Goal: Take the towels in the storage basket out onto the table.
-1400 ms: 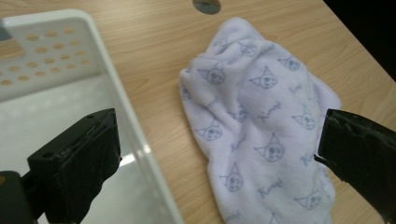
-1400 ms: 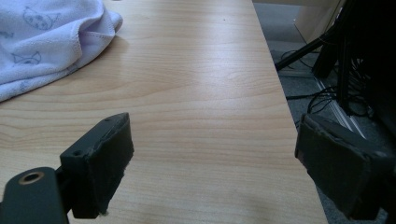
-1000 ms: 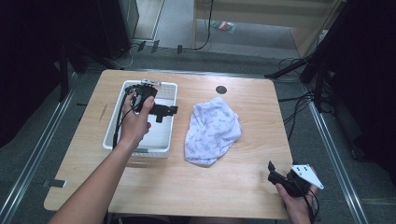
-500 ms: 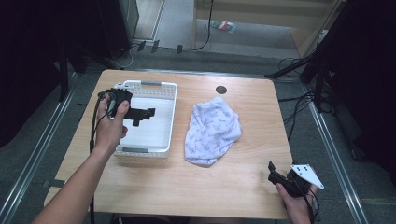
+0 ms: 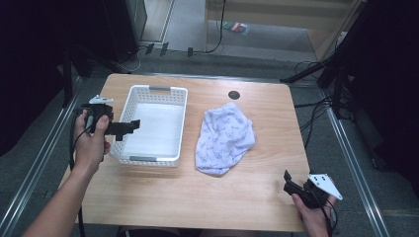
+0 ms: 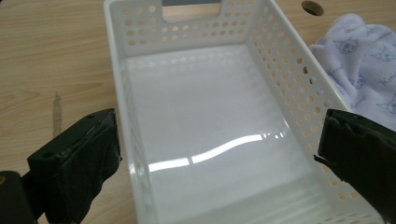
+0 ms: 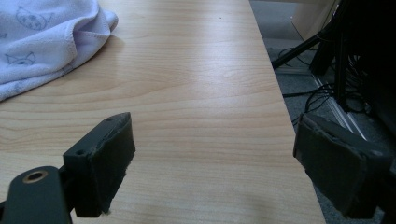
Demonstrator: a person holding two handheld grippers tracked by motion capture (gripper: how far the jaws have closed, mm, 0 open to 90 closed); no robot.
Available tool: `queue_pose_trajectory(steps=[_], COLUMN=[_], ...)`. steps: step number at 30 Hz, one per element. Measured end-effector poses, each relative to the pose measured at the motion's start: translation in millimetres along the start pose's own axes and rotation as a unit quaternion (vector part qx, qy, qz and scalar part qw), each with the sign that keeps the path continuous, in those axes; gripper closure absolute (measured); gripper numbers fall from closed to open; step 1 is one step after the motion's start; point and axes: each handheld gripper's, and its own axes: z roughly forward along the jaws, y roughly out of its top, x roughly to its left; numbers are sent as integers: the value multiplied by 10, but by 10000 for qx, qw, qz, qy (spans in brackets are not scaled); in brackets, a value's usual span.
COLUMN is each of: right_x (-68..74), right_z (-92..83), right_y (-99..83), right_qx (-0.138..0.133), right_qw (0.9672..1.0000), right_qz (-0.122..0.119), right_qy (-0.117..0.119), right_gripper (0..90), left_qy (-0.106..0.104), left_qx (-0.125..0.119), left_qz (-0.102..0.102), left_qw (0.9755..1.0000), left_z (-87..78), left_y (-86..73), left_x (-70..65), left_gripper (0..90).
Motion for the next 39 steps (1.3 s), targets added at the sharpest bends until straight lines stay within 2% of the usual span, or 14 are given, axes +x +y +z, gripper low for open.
queue_pose_trajectory(steps=[13, 23, 27, 33, 34, 39], right_x=[-2, 2, 3, 4, 1, 2], right_z=[3, 3, 3, 4, 4, 3], right_y=[0, 0, 0, 0, 1, 1], right_qx=[0, 24, 26, 27, 30, 30], right_qw=[10000, 10000, 10000, 10000, 10000, 10000], right_qz=[-8, -2, -1, 4, 10, 10], right_qy=[-7, -24, -33, -42, -40, -44], right_gripper=[129, 130, 130, 130, 130, 130], left_qy=[203, 340, 383, 441, 436, 452], left_qx=[-318, -528, -641, -684, -763, -858], left_qz=[-195, -351, -389, -440, -475, -471], left_qw=[9991, 9974, 9965, 9957, 9950, 9942], left_z=[-184, -248, -252, -253, -258, -281], left_y=[-199, -477, -602, -765, -820, -920], left_x=[320, 565, 631, 737, 762, 807], left_gripper=[0, 0, 0, 0, 0, 0])
